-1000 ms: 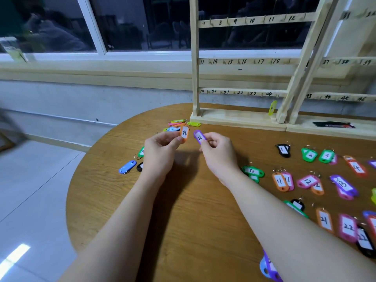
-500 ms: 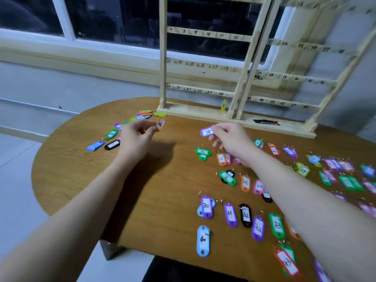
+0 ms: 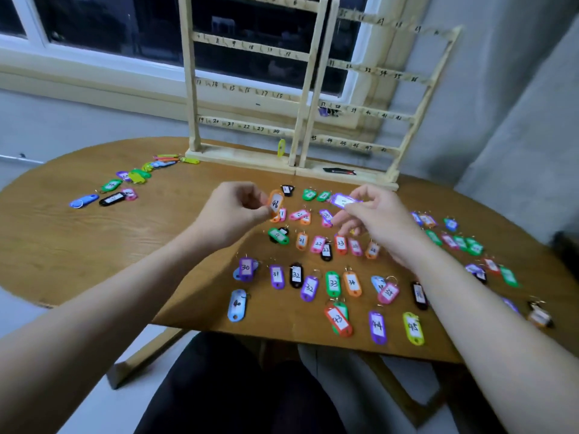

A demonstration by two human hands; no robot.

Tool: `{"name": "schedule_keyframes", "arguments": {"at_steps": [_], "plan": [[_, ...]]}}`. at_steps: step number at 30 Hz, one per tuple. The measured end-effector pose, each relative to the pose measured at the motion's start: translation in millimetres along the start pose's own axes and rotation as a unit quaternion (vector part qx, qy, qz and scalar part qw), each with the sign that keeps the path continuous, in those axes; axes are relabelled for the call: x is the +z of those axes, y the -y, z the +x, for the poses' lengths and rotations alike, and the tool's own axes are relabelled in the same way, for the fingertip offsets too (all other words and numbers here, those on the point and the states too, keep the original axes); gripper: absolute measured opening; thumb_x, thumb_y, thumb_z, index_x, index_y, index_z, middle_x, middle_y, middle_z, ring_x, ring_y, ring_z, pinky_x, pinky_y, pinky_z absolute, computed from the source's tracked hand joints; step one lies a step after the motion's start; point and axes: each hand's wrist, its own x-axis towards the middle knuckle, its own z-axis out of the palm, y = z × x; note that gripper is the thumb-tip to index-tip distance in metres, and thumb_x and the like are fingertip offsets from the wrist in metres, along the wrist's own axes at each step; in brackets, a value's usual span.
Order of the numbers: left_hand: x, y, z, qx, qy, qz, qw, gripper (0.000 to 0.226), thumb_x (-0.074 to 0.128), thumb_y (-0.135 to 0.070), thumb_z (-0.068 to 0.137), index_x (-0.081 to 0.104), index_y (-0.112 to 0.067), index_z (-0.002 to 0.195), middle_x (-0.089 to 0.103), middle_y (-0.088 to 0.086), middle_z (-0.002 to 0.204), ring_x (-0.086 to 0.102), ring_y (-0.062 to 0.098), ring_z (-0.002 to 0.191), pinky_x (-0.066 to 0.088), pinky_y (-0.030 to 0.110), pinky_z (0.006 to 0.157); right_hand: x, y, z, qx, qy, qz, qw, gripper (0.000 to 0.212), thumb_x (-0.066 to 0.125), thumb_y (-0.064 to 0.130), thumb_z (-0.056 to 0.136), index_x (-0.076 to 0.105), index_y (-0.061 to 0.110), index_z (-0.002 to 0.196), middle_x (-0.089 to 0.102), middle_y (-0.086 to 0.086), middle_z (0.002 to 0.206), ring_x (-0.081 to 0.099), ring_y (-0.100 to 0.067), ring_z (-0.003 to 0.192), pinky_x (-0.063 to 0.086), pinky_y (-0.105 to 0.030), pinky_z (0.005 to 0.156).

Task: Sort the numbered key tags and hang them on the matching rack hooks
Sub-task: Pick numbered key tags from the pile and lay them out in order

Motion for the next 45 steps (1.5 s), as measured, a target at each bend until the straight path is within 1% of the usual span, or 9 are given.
{"name": "schedule_keyframes", "arguments": {"at_steps": [7,11,15,20,24,28,32,40,45], "plan": [[44.3,-52.7,-39.5,0.050,0.120,-0.029,0.991,0.009,0.073,-0.004,0.086,0.067,-0.011,0.086,0.071,0.005,0.078,0.060,0.006,0.066,0.048,0.022,0.067,-51.2,-22.5,-57.7,0.017,-0.064,0.112,0.991,0.006,0.059,0.011,0.101,0.058,0.013,0.095,0.075,-0.009,0.083,0.065,-0.017,0.063,0.045,-0.023,0.054],[73.7,-75.5,-57.9,0.089,0.185,-0.023,0.978,0.027,0.068,-0.005,0.091,0.064,-0.029,0.100,0.068,-0.005,0.076,0.056,-0.002,0.064,0.043,0.013,0.064,-79.8,-50.6,-88.4,0.017,-0.152,0.082,0.985,0.010,0.066,0.010,0.097,0.067,0.018,0.092,0.058,-0.002,0.070,0.053,-0.013,0.059,0.041,-0.027,0.056],[105.3,-85.0,-61.9,0.083,0.205,-0.044,0.974,0.017,0.068,-0.012,0.095,0.065,-0.024,0.084,0.072,-0.006,0.079,0.061,-0.003,0.070,0.043,0.012,0.068,-93.7,-79.7,-126.7,0.040,-0.238,0.090,0.966,0.007,0.070,0.011,0.095,0.072,0.017,0.091,0.052,-0.001,0.065,0.042,-0.014,0.057,0.035,-0.029,0.054],[153.7,-97.3,-65.9,0.062,0.252,-0.025,0.965,0.020,0.062,-0.029,0.099,0.072,-0.019,0.084,0.073,-0.008,0.076,0.064,0.000,0.071,0.049,0.022,0.071,-91.3,-109.5,-168.6,0.081,-0.301,0.127,0.942,0.006,0.068,0.008,0.095,0.071,0.008,0.101,0.052,-0.005,0.064,0.043,-0.015,0.058,0.033,-0.029,0.054],[186.9,-112.3,-68.1,0.076,0.268,0.028,0.960,0.032,0.062,-0.038,0.098,0.073,-0.019,0.076,0.068,-0.002,0.070,0.061,0.012,0.069,0.047,0.031,0.067,-95.0,-118.6,-187.6,0.085,-0.328,0.096,0.936,0.006,0.067,0.008,0.096,0.072,0.009,0.093,0.056,-0.004,0.061,0.050,-0.013,0.057,0.041,-0.025,0.055],[211.6,-122.6,-66.4,0.079,0.299,0.136,0.941,0.043,0.057,-0.048,0.099,0.064,-0.026,0.063,0.058,-0.006,0.066,0.049,0.017,0.074,0.041,0.042,0.091,-103.6,-120.6,-194.9,0.075,-0.341,0.065,0.935,0.009,0.067,0.010,0.095,0.074,0.013,0.089,0.064,0.001,0.062,0.057,-0.008,0.059,0.046,-0.015,0.056],[224.2,-121.9,-66.7,0.070,0.297,0.151,0.940,0.023,0.063,-0.046,0.095,0.078,-0.031,0.088,0.072,-0.012,0.094,0.058,0.017,0.104,0.033,0.042,0.103,-106.2,-123.1,-197.9,0.075,-0.343,0.049,0.935,0.010,0.067,0.012,0.095,0.074,0.015,0.089,0.067,0.002,0.064,0.059,-0.004,0.060,0.047,-0.015,0.057],[237.0,-126.6,-70.2,0.107,0.260,0.213,0.936,0.018,0.061,-0.042,0.093,0.071,-0.027,0.090,0.067,-0.010,0.092,0.058,0.016,0.095,0.032,0.038,0.100,-107.1,-127.3,-195.8,0.078,-0.342,0.012,0.936,0.008,0.068,0.016,0.095,0.073,0.021,0.092,0.072,0.007,0.072,0.066,-0.004,0.067,0.050,-0.020,0.062],[228.7,-129.8,-69.7,0.167,0.160,0.315,0.920,0.031,0.050,-0.051,0.093,0.063,-0.024,0.091,0.066,-0.006,0.087,0.057,0.020,0.099,0.028,0.042,0.097,-112.4,-123.1,-184.4,0.063,-0.351,0.042,0.933,0.009,0.065,0.009,0.096,0.068,0.015,0.091,0.070,-0.004,0.068,0.059,-0.006,0.058,0.047,-0.015,0.056]]}}
